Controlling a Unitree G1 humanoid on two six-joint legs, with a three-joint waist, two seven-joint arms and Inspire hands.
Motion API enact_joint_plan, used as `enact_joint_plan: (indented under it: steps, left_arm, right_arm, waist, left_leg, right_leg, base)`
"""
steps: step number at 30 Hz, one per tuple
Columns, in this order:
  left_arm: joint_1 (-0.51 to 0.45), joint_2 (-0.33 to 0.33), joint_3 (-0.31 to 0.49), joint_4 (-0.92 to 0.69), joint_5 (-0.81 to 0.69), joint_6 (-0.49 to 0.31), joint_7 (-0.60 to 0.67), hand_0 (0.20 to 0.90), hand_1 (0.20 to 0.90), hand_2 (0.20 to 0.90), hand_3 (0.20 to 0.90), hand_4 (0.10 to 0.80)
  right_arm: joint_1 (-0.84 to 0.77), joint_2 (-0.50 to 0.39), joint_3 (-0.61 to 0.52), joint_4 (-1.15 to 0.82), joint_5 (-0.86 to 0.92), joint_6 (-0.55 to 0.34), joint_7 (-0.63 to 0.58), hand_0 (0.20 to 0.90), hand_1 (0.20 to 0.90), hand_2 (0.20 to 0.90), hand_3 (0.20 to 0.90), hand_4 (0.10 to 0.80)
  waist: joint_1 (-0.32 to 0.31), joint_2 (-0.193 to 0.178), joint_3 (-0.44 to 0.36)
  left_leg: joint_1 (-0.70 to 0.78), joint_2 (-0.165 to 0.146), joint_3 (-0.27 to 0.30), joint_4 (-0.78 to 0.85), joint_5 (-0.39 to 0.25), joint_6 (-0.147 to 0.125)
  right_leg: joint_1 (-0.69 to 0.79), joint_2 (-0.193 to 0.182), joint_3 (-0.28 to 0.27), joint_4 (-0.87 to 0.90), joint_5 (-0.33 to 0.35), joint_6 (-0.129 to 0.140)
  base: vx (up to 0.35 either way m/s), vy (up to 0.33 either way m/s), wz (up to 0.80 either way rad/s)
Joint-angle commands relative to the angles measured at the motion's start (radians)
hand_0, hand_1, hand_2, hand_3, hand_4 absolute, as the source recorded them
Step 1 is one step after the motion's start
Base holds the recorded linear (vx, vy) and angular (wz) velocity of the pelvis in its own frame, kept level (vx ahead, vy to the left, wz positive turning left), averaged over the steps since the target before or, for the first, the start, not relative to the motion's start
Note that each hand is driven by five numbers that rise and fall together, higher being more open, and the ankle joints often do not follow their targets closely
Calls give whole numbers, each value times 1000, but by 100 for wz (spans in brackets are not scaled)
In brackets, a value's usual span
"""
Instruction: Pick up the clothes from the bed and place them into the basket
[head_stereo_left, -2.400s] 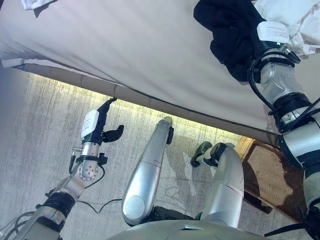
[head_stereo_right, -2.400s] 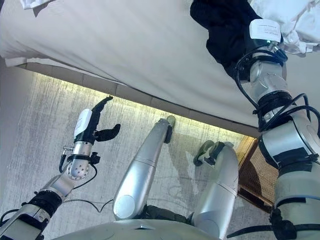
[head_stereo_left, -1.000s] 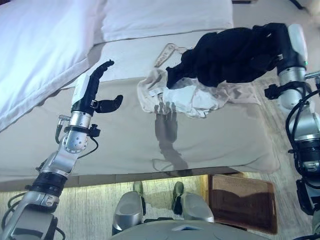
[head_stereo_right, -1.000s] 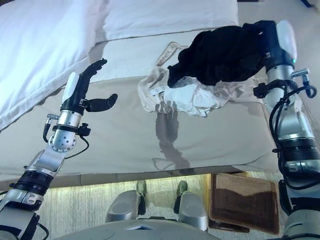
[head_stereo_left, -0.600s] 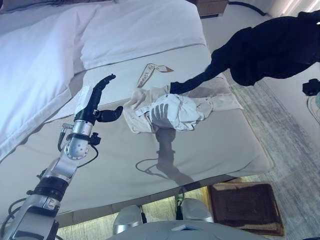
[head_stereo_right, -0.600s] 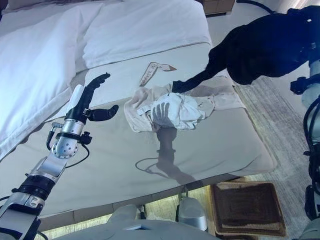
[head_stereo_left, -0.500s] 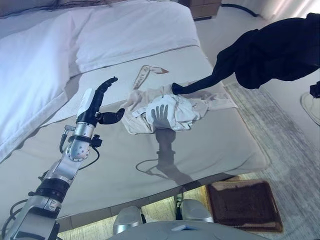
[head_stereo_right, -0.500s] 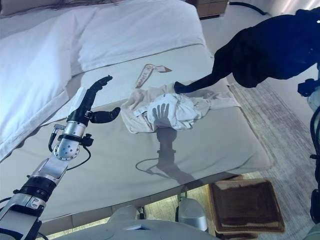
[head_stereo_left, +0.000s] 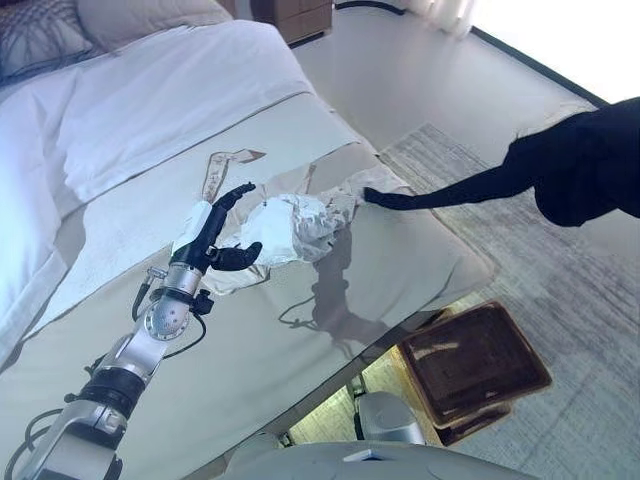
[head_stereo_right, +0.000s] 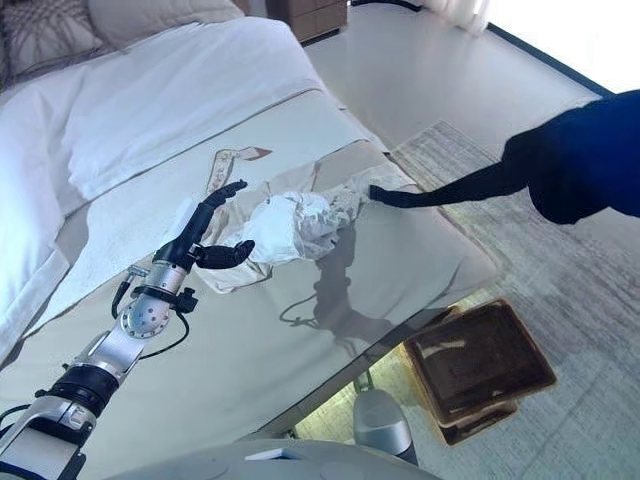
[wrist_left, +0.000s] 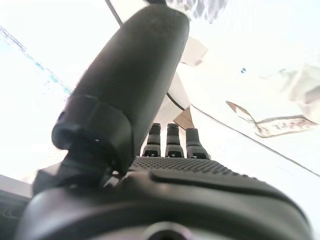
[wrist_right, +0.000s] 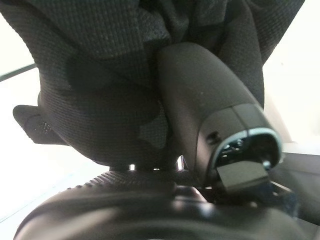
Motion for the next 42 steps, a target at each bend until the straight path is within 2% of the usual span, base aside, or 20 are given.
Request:
enact_joint_plan:
  steps: [1, 8, 11, 17, 21, 24, 25, 29, 35, 42]
  left_arm:
    - [-17, 14, 39, 34, 4, -83, 71, 900, 900, 900, 900, 800]
    - [-36, 26, 33, 43, -1, -66, 68, 900, 900, 900, 900, 800]
    - [-43, 30, 28, 38, -9, -57, 59, 900, 900, 900, 900, 800]
    - [-63, 29, 19, 27, -21, -42, 16, 900, 900, 900, 900, 800]
    - [-69, 23, 22, 19, -28, -35, -5, 900, 900, 900, 900, 800]
    - [-72, 23, 24, 15, -29, -29, -18, 900, 900, 900, 900, 800]
    - [-76, 27, 23, 14, -32, -28, -32, 900, 900, 900, 900, 800]
    - [-89, 34, 12, 8, -42, -20, -49, 900, 900, 900, 900, 800]
    - [-123, 37, -17, 1, -53, 7, -54, 900, 900, 900, 900, 800]
    - [-133, 41, -30, -9, -67, 18, -59, 900, 900, 900, 900, 800]
  right_arm:
    - [-30, -147, -144, 34, 2, -82, -117, 300, 300, 300, 200, 100]
    - [96, -126, -269, 97, 41, -73, -179, 300, 300, 300, 200, 100]
    - [114, -122, -288, 114, 54, -79, -185, 300, 300, 300, 200, 100]
    - [141, -83, -284, 125, 70, -120, -64, 300, 300, 300, 200, 100]
    - [137, -42, -227, 139, 39, -162, 40, 300, 300, 300, 200, 100]
    - [123, -15, -175, 151, 14, -171, 74, 300, 300, 300, 200, 100]
    - [111, 6, -130, 170, -11, -177, 99, 300, 300, 300, 200, 100]
    - [73, 39, -55, 224, 11, -162, 141, 300, 300, 300, 200, 100]
    - [22, 83, 37, 314, 24, -152, 169, 300, 300, 300, 200, 100]
    - [26, 140, 82, 339, 14, -175, 193, 300, 300, 300, 200, 100]
  waist:
    - [5, -37, -164]
    - [-30, -37, -165]
    - [-39, -34, -165]
    - [-63, -25, -159]
    - [-71, -20, -161]
    - [-72, -18, -160]
    - [-70, -16, -160]
    - [-66, -9, -157]
    - [-63, 4, -144]
    - [-66, 19, -131]
  left_leg:
    - [11, 4, -45, 75, -132, 22]
    - [9, 11, -19, 89, -144, 23]
    - [11, 12, -14, 93, -149, 23]
    - [20, 15, -1, 111, -168, 25]
    - [25, 18, 12, 120, -173, 24]
    - [27, 19, 17, 123, -174, 24]
    - [29, 20, 22, 126, -175, 24]
    - [27, 25, 32, 138, -180, 23]
    - [24, 25, 43, 150, -185, 24]
    - [24, 20, 45, 150, -186, 24]
  right_leg:
    - [3, 21, -25, 49, -44, 41]
    - [-19, 35, 6, 59, -42, 42]
    - [-21, 38, 12, 61, -42, 42]
    - [-27, 41, 26, 71, -44, 46]
    - [-34, 39, 25, 71, -38, 48]
    - [-36, 36, 21, 71, -34, 48]
    - [-38, 33, 15, 70, -31, 48]
    - [-45, 27, 4, 71, -28, 48]
    - [-52, 19, -9, 74, -25, 48]
    - [-55, 12, -17, 76, -22, 51]
  base:
    - [-3, -41, -8]
    - [-16, -29, -6]
    - [-15, -32, -9]
    - [-14, -41, -9]
    - [0, -43, -5]
    - [-3, -43, -3]
    - [-5, -61, -2]
    - [-19, -63, -3]
    - [-27, -41, 0]
    - [0, 0, 0]
